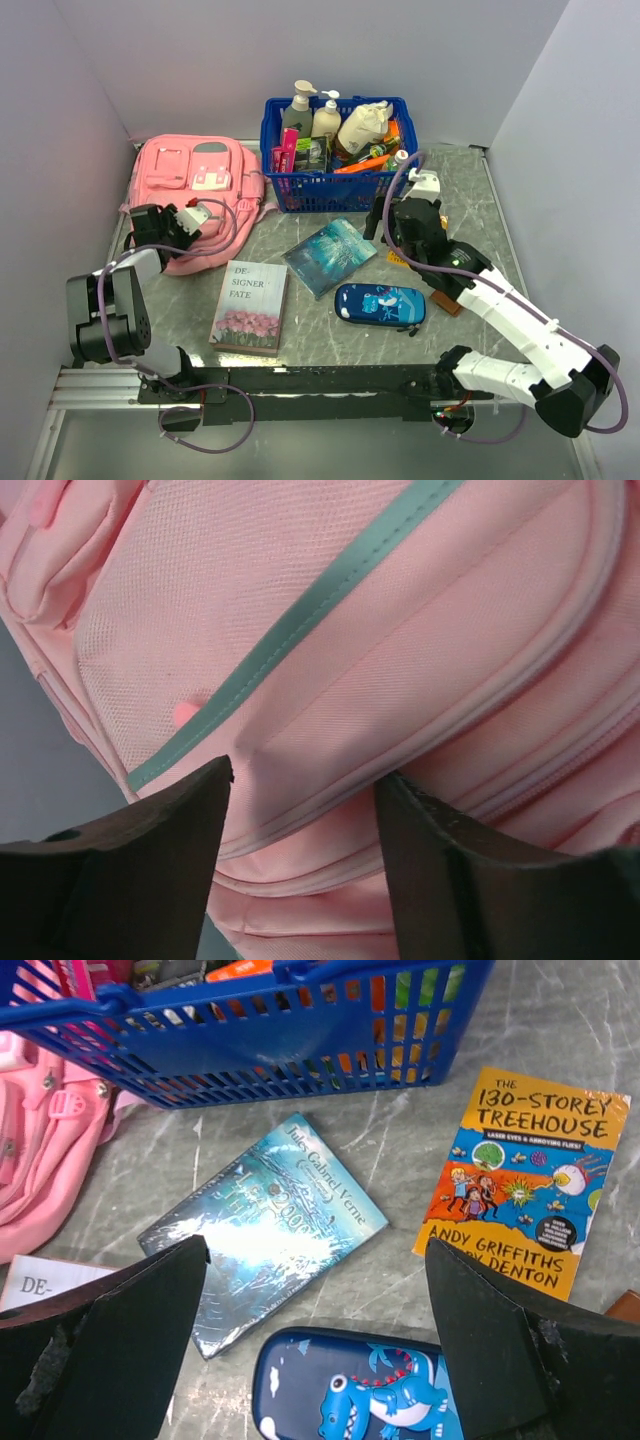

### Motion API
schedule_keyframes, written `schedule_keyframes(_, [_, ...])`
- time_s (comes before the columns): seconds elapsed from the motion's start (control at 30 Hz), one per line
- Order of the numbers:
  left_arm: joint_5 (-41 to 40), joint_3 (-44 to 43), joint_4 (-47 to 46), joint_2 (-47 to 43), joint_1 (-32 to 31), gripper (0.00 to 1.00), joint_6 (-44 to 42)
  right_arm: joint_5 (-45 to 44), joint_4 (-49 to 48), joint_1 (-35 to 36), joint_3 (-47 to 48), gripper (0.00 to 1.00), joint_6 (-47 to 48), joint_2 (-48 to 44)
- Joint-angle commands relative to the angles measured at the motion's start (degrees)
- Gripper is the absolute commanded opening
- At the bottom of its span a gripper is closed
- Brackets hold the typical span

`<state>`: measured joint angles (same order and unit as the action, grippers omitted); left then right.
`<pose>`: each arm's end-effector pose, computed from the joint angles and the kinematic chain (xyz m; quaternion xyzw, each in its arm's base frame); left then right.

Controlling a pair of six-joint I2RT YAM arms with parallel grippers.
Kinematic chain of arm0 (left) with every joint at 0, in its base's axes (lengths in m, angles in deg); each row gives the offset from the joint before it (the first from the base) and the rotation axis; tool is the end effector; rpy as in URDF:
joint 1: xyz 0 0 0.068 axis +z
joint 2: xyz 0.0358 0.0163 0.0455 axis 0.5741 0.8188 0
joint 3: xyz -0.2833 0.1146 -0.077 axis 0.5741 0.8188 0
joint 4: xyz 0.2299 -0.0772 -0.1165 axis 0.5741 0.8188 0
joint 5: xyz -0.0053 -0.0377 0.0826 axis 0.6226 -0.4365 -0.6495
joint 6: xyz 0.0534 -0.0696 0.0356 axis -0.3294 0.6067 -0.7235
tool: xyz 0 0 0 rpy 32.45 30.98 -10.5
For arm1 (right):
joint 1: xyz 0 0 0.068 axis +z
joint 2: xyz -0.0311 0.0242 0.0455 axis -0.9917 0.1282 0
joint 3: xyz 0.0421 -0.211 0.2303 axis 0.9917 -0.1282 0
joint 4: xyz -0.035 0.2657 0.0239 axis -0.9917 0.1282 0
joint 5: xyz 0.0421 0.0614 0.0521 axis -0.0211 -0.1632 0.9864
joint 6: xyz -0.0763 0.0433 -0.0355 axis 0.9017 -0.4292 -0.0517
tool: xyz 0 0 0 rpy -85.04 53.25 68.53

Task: Pack the student bag
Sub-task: Move the student bag to the center of the board.

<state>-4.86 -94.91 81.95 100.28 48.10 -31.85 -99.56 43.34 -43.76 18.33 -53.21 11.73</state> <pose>0.3378 0.0585 0.1859 0.3576 0.8190 0.1555 0.4209 0.2234 0.1288 0.3654 0.0285 0.8376 0.0953 0.5371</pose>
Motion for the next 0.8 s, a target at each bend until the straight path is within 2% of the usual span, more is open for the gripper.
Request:
schedule_keyframes(0.0, [-2.2,1.6,-4.7,2.3,-1.1,0.58,0.5,1.1,-2.9,0.4,-0.3,0.96,2.0,-2.8])
schedule_keyframes(0.03, [-1.4,1.3,-3.9,2.1,-1.2,0.52,2.1,1.4,-2.8,0.4,-0.5,0.95,2.1,-3.1])
schedule_keyframes(0.13, [-0.1,-0.3,-2.5,0.9,-1.1,0.16,6.3,2.7,-3.7,0.4,-1.2,0.94,2.4,-4.4])
schedule_keyframes(0.17, [0.2,-1.4,-1.9,0.0,-1.2,0.01,7.7,3.1,-4.2,0.5,-1.5,0.93,2.5,-5.1])
schedule_keyframes(0.33, [4.9,-5.7,3.7,-5.2,-1.2,0.01,15.7,4.1,-5.1,0.5,-2.7,0.91,3.1,-7.0])
schedule_keyframes(0.47, [9.3,-10.6,7.1,-13.0,-1.1,0.01,21.6,5.1,-5.2,0.4,-3.7,0.88,3.1,-8.5])
schedule_keyframes(0.6, [10.7,-16.2,9.9,-18.2,-1.1,0.01,28.2,6.3,-5.7,0.4,-4.4,0.86,3.2,-9.8])
schedule_keyframes(0.77, [10.6,-22.0,12.7,-22.8,-1.0,0.01,31.4,7.0,-5.3,0.5,-4.9,0.85,3.4,-10.7])
